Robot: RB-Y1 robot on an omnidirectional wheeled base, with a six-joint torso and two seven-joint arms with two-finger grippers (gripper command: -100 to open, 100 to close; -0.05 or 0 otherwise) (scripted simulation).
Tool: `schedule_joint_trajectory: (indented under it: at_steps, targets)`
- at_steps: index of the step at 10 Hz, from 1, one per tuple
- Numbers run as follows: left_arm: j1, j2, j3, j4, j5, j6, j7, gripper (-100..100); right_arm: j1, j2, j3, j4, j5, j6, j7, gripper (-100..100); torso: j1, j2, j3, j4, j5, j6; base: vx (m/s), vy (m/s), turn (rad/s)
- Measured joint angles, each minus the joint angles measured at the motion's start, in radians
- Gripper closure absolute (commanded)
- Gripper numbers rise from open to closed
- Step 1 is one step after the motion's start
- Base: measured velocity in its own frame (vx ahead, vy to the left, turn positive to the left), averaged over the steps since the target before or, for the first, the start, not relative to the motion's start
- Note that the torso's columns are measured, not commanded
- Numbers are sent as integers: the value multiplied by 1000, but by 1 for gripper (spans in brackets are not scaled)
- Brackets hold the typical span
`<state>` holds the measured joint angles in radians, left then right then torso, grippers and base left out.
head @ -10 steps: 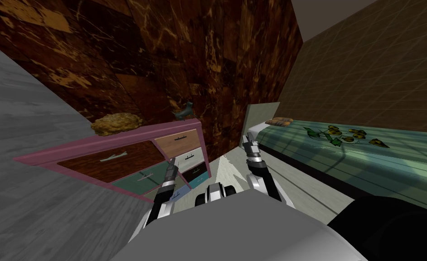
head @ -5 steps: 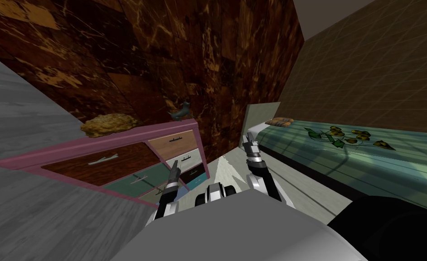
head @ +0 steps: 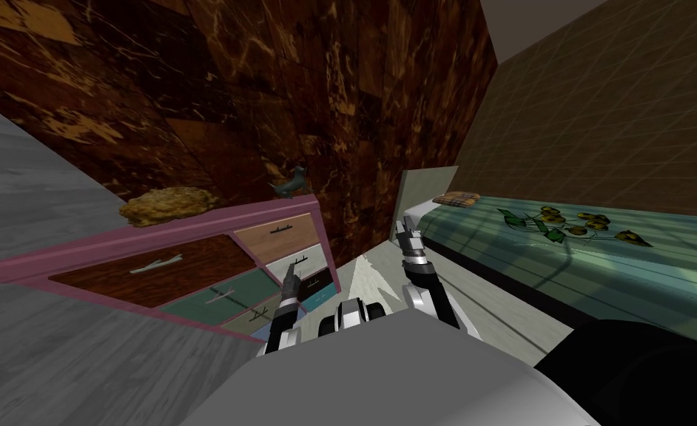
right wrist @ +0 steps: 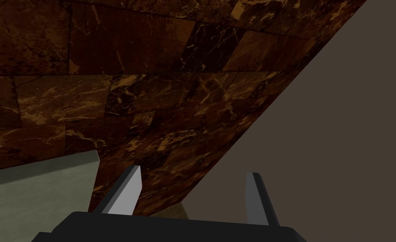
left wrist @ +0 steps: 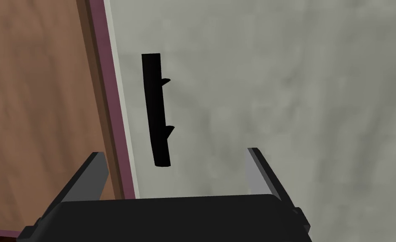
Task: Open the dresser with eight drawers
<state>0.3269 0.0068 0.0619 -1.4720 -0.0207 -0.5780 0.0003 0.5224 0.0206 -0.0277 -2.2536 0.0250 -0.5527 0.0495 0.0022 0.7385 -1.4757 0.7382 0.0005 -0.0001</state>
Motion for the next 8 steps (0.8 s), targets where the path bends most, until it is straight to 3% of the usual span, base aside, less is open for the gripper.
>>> schedule_joint_trajectory:
  at_steps: [2, 3, 5, 8]
  targets:
    - [-1, 5, 3, -29, 1, 29, 2, -100, 0, 0, 0, 0, 0, 0, 0, 0, -2, -4, -2, -1, 0, 0, 61, 3, -6]
    - [-1, 5, 3, -31, 1, 32, 3, 100, 0, 0, 0, 0, 0, 0, 0, 0, -2, -1, -1, 0, 0, 0, -52, 1, 18]
    - [0, 0, 0, -16, 0, 12, 0, 100, 0, 0, 0, 0, 0, 0, 0, 0, -1, 1, 1, 0, 0, 1, -80, -25, 7]
    - [23, 1, -8, -55, -3, 29, 4, 100, 0, 0, 0, 0, 0, 0, 0, 0, -3, 2, 2, 1, -1, 0, -195, -58, 9]
